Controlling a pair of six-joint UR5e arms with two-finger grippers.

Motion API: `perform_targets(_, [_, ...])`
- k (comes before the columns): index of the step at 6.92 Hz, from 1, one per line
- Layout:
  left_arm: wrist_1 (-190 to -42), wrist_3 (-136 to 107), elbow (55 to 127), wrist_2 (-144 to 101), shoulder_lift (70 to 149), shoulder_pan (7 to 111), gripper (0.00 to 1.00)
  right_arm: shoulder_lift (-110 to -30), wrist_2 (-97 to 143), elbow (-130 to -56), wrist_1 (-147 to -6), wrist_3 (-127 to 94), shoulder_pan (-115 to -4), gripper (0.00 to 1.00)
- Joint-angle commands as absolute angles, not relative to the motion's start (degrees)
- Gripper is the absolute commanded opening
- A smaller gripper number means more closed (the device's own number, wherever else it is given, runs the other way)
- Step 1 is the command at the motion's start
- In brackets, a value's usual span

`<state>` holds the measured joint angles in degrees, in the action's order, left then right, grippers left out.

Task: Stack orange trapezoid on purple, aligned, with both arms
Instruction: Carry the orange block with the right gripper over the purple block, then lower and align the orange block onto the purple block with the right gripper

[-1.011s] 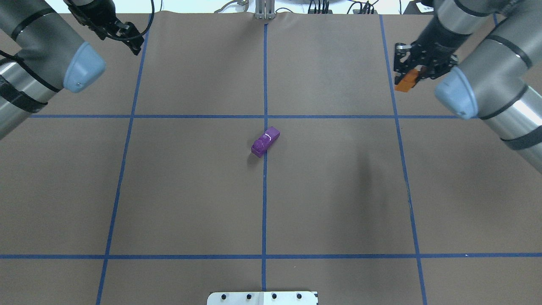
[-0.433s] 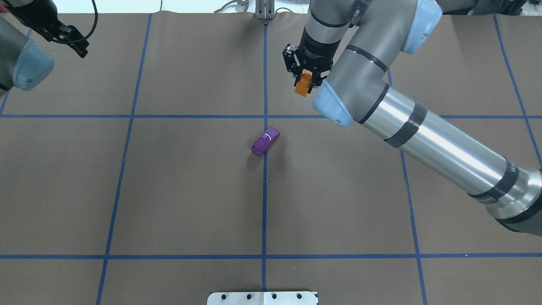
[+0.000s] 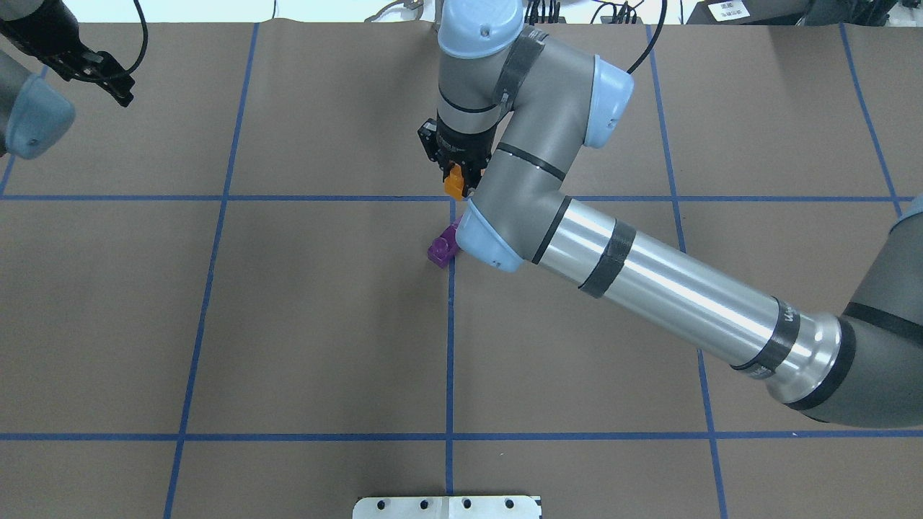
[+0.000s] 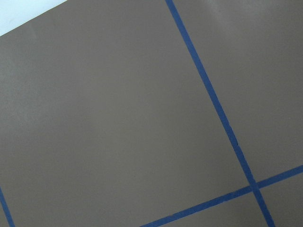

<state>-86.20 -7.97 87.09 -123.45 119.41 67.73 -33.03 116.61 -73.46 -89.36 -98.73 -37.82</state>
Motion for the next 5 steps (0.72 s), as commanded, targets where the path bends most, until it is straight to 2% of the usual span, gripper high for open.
perform_targets(1, [-86.3, -8.0, 87.0, -123.4, 118.8, 67.5, 1.0, -33.0, 116.3, -73.5, -89.1, -99.9, -36.0, 0.0])
perform_targets(5, [-86.3, -8.0, 87.0, -123.4, 118.9, 67.4, 1.0, -33.4, 116.4, -73.5, -88.9, -110.6, -34.7, 0.0])
